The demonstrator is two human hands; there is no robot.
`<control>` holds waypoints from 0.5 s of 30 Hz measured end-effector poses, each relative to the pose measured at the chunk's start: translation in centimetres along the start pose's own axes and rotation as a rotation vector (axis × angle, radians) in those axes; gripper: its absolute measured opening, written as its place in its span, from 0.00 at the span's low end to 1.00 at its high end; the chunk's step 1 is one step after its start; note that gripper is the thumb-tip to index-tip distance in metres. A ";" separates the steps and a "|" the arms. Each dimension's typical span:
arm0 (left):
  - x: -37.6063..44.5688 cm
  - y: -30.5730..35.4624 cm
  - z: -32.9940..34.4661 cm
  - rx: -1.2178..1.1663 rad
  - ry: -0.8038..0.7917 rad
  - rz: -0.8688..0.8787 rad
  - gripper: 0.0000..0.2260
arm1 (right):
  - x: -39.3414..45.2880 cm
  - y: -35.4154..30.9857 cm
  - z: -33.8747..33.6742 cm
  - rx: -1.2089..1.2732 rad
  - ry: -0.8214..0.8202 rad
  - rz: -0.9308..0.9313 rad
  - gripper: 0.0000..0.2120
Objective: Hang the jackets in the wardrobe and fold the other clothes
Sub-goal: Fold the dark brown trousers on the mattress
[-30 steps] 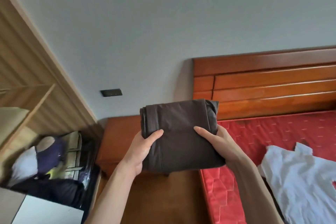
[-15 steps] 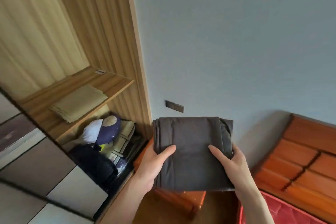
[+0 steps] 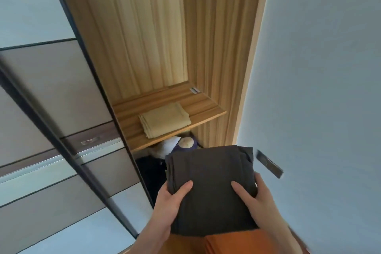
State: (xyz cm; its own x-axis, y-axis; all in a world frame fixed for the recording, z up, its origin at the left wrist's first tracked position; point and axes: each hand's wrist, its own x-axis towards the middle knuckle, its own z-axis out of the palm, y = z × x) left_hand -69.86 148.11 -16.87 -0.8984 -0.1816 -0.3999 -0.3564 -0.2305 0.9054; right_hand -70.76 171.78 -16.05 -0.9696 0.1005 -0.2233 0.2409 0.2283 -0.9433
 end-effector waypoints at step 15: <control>12.5 6.9 -9.3 -0.140 -0.052 -0.047 0.33 | 15.0 -5.1 12.3 0.091 -0.030 -0.120 0.35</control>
State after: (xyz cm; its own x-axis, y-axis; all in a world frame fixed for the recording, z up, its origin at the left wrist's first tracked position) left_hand -81.13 135.33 -16.89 -0.8949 -0.1181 -0.4304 -0.3628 -0.3690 0.8557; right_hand -87.04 160.16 -17.56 -0.9923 0.0488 -0.1139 0.1200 0.1478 -0.9817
